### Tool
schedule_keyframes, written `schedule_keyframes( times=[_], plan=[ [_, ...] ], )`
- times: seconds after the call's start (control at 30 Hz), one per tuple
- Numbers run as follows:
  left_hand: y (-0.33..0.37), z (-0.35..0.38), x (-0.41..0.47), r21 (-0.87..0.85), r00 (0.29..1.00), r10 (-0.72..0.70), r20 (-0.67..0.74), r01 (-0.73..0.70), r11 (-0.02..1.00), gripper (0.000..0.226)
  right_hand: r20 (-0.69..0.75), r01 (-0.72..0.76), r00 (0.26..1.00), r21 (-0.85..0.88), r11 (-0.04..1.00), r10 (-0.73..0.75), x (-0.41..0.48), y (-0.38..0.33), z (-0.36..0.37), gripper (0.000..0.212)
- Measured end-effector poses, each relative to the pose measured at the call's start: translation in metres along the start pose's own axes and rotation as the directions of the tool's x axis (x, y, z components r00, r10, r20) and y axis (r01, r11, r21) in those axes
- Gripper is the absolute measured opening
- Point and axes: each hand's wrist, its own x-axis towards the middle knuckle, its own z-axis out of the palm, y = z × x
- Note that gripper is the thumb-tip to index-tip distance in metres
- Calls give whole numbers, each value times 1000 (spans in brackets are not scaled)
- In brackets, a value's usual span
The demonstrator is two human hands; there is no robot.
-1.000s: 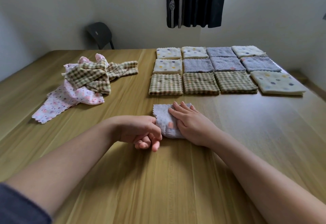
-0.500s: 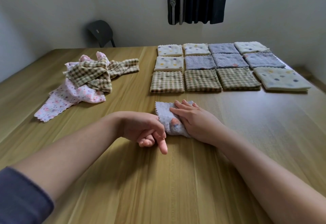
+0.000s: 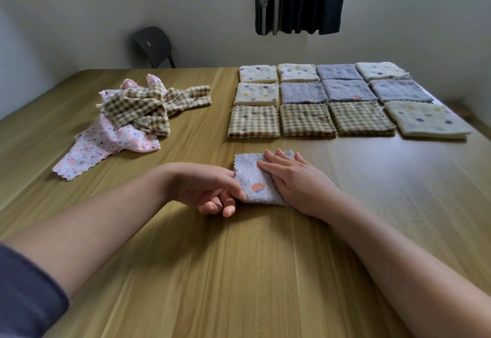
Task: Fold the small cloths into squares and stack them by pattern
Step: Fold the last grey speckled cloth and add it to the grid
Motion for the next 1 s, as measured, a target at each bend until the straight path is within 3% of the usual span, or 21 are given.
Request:
schedule_keyframes(
  times=[0.2, 0.33, 0.37, 0.43, 0.47, 0.5, 0.53, 0.6, 0.67, 0.77, 0.83, 0.93, 1.0],
  plan=[
    [-16, 1, -2, -39, 973, 57, -223, -67, 997, 15, -9, -7, 1000, -2, 1000, 7, 0, 2, 1, 45],
    [-22, 16, -5, 67, 925, 66, -373, -44, 997, 24, -31, -9, 999, -12, 1000, 9, -3, 2, 0, 45],
    [-22, 20, -6, 153, 872, 98, -480, -27, 988, 25, -57, 3, 998, -1, 1000, -3, -4, 1, -2, 44],
    [-24, 26, -6, 419, 638, 293, -712, 51, 907, 25, -126, 50, 991, 48, 998, -44, -9, -2, -7, 43],
    [-24, 32, -6, 534, 504, 419, -755, 104, 839, 26, -147, 82, 987, 68, 994, -72, -12, -5, -10, 42],
    [-23, 39, -6, 607, 424, 506, -751, 143, 782, 27, -153, 111, 983, 76, 991, -98, -16, -8, -11, 41],
    [-23, 46, -3, 656, 400, 554, -730, 183, 732, 30, -143, 126, 983, 75, 989, -115, -21, -11, -10, 40],
    [-28, 53, 12, 717, 433, 583, -688, 278, 640, 40, -84, 77, 994, 85, 993, -70, -30, -15, -10, 43],
    [-34, 49, 25, 726, 425, 594, -683, 308, 615, 43, -62, -16, 998, 43, 999, 18, -37, -14, -11, 40],
    [-35, 33, 31, 736, 301, 672, -677, 293, 610, 42, -190, -96, 981, -304, 948, 39, -38, -18, -28, 30],
    [-36, 27, 34, 707, 236, 668, -706, 286, 646, 37, -192, -29, 981, -284, 958, -27, -29, -24, -29, 32],
    [-41, 26, 41, 633, 234, 589, -773, 242, 735, 31, 90, 92, 992, -17, 996, -90, -21, -34, -16, 46],
    [-43, 25, 46, 605, 257, 554, -792, 209, 768, 32, 211, 52, 976, -40, 998, -43, -21, -32, -5, 51]
  ],
)
